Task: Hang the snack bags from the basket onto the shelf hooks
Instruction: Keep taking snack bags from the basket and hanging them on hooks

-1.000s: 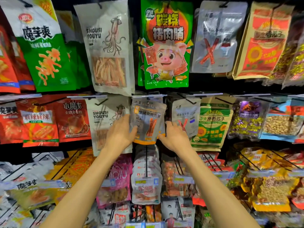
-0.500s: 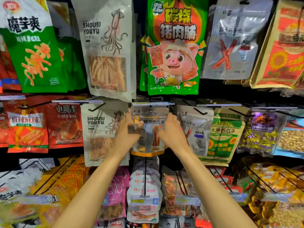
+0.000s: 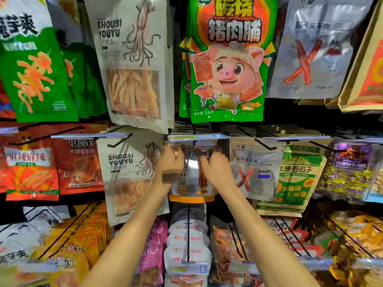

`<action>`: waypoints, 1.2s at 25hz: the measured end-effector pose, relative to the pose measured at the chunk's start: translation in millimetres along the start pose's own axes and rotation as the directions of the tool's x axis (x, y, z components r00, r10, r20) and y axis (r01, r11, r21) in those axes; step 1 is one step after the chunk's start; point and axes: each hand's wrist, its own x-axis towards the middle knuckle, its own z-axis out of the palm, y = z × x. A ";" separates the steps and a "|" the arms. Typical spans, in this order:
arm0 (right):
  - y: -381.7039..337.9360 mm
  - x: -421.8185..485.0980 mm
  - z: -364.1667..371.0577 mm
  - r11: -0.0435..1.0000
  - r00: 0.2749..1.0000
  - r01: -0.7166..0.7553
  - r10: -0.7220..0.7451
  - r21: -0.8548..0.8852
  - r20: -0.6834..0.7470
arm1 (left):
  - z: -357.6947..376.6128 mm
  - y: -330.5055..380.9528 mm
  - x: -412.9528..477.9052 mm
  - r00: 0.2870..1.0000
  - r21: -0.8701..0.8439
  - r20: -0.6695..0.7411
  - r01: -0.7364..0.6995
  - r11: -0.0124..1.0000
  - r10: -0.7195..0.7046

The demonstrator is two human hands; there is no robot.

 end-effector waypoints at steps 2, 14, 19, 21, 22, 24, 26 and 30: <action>-0.8 7.4 1.9 1.000 1.000 0.005 -0.005 0.003 0.017 | 5.5 0.7 12.1 0.998 0.008 -0.029 0.055 0.998 -0.054; 22.3 0.6 21.7 0.890 0.994 -0.102 0.070 0.445 0.088 | 24.1 -30.1 9.1 0.972 -0.145 -0.015 0.229 0.963 -0.233; 45.4 -23.5 39.7 0.809 0.982 -0.146 0.051 0.569 0.181 | 36.8 -59.8 -20.5 0.972 -0.285 0.057 0.234 0.930 -0.227; 56.1 -25.5 50.4 0.803 0.984 -0.128 0.031 0.583 0.173 | 42.6 -67.0 -12.7 0.978 -0.312 0.019 0.202 0.928 -0.207; 59.4 -26.3 54.2 0.798 0.983 -0.131 0.028 0.588 0.181 | 44.7 -71.7 -11.1 0.974 -0.326 0.026 0.222 0.919 -0.226; 61.2 -26.8 57.4 0.777 0.985 -0.106 -0.003 0.621 0.172 | 48.5 -78.2 -9.7 0.971 -0.326 0.038 0.235 0.916 -0.236; 61.7 -24.7 58.5 0.771 0.989 -0.097 0.001 0.629 0.151 | 50.8 -79.3 -6.9 0.970 -0.327 0.027 0.237 0.915 -0.242; 63.9 -18.6 62.7 0.752 0.989 -0.101 0.005 0.651 0.147 | 54.9 -81.1 3.4 0.969 -0.329 0.029 0.242 0.913 -0.247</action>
